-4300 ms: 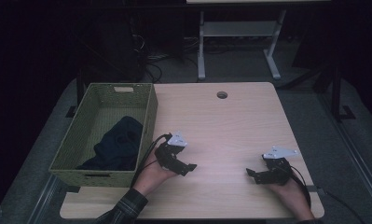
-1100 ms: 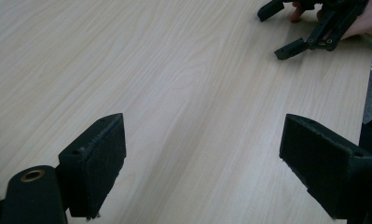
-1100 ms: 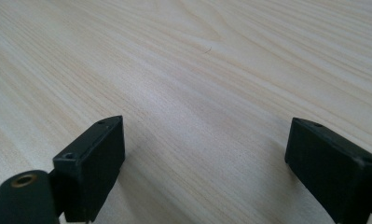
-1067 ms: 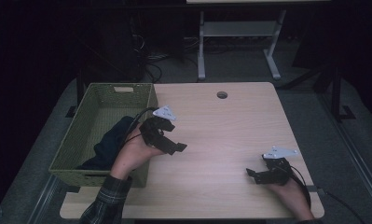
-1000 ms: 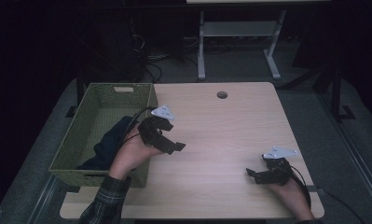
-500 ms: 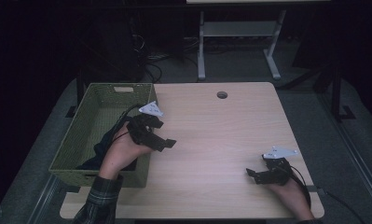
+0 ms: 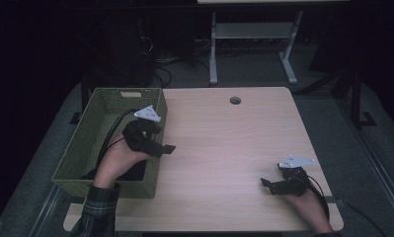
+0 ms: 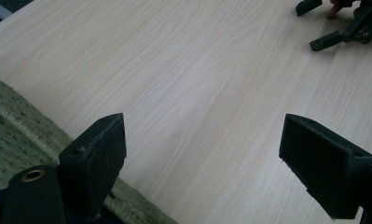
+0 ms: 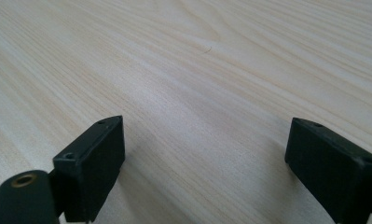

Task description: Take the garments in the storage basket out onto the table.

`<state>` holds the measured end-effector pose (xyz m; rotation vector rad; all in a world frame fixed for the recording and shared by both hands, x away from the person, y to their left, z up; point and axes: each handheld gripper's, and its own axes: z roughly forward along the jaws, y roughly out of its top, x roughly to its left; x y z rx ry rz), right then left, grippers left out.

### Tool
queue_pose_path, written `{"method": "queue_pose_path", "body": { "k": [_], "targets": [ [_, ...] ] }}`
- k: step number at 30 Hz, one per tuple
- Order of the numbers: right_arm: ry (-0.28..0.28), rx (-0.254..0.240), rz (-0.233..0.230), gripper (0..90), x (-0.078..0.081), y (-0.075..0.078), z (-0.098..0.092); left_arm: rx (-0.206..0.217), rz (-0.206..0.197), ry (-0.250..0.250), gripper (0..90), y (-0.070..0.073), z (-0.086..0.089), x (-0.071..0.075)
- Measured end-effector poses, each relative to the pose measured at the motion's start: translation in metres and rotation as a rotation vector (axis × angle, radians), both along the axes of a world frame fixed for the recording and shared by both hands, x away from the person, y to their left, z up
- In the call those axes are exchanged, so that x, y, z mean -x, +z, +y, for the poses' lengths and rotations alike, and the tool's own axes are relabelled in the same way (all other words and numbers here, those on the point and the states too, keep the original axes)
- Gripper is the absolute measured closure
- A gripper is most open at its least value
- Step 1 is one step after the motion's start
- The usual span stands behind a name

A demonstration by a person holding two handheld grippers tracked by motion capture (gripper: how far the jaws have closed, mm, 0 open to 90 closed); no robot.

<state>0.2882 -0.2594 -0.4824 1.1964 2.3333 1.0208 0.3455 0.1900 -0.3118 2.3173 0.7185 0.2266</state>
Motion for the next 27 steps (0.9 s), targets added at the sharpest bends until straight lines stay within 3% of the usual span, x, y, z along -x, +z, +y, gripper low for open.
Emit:
{"method": "queue_pose_path", "body": {
  "k": [7, 10, 19, 27],
  "targets": [
    [0.000, 0.000, 0.000, 11.6, 0.000, 0.000, 0.000, 0.006, -0.023, 0.006, 14.3, 0.001, 0.009, -0.001],
    [0.000, 0.000, 0.000, 11.6, 0.000, 0.000, 0.000, 0.016, -0.027, 0.011, 14.3, 0.000, 0.021, -0.002],
    [-0.002, 0.000, 0.001, 11.6, 0.000, 0.000, 0.000, -0.028, -0.032, 0.068, 14.2, 0.002, 0.050, -0.002],
    [-0.002, -0.001, 0.004, 11.6, 0.000, 0.000, 0.000, -0.032, -0.026, 0.101, 14.2, 0.002, 0.065, -0.001]
  ]
}}
